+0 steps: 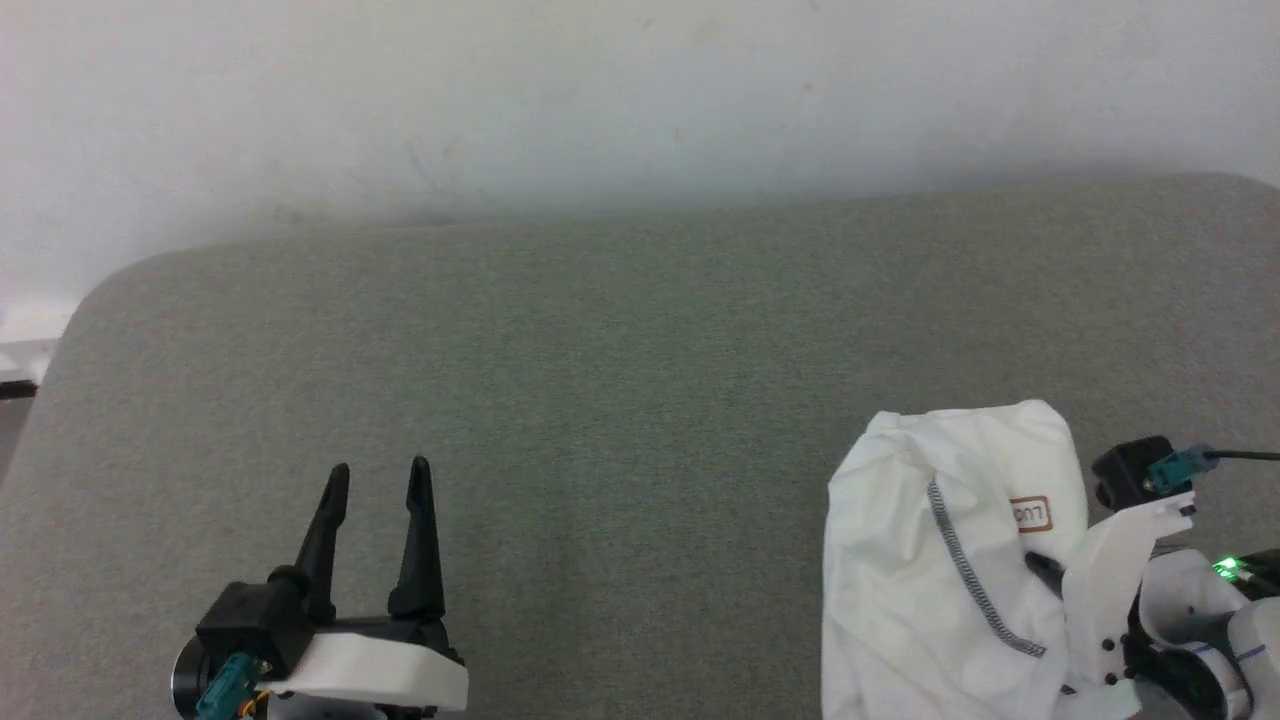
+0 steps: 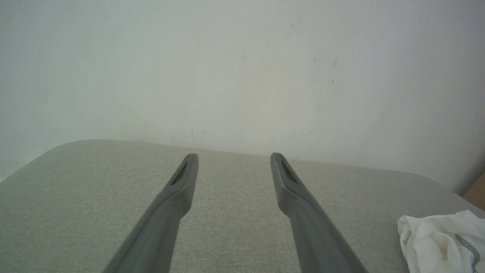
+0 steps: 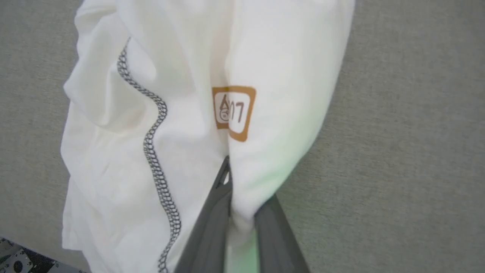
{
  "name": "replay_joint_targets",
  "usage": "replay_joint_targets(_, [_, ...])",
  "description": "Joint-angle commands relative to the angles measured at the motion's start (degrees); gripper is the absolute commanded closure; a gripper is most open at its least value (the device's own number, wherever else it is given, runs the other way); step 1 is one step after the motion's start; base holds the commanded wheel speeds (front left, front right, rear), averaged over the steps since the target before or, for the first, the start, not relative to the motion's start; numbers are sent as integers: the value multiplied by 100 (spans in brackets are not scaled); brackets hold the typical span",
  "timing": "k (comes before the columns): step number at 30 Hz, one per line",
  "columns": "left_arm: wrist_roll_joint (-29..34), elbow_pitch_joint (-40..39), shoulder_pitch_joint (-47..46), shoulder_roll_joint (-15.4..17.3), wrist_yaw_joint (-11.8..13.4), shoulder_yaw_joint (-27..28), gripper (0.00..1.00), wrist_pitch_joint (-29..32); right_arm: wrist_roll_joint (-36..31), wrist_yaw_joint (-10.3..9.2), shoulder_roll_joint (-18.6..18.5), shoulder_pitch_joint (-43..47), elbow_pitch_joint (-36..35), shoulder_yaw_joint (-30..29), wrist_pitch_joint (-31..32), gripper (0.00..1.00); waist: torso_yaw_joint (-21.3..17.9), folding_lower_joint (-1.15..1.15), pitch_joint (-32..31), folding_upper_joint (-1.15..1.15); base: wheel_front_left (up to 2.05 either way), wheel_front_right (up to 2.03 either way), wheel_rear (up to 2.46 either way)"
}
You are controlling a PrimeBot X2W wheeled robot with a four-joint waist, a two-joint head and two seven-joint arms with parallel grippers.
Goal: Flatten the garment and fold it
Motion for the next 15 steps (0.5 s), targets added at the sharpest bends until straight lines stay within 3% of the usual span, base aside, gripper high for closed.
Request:
replay_joint_targets(1, [54, -86, -84, 11, -2, 0, 0, -20, -132, -5, -145, -79, -9, -99, 117, 100, -753, 0, 395, 0, 0, 0, 0])
replay_joint_targets(7, [118, -172, -524, 124, -83, -28, 0, 17, -544, -5, -399, -517, 396, -390, -54, 100, -1478, 0, 1200, 0, 0, 0, 0])
replay_joint_targets(15, [343, -344, -1251, 381, -213, -150, 0, 228, -904, -5, -460, -1410, 1535, -1080, -1302, 100, -1844, 0, 2100, 0, 0, 0, 0])
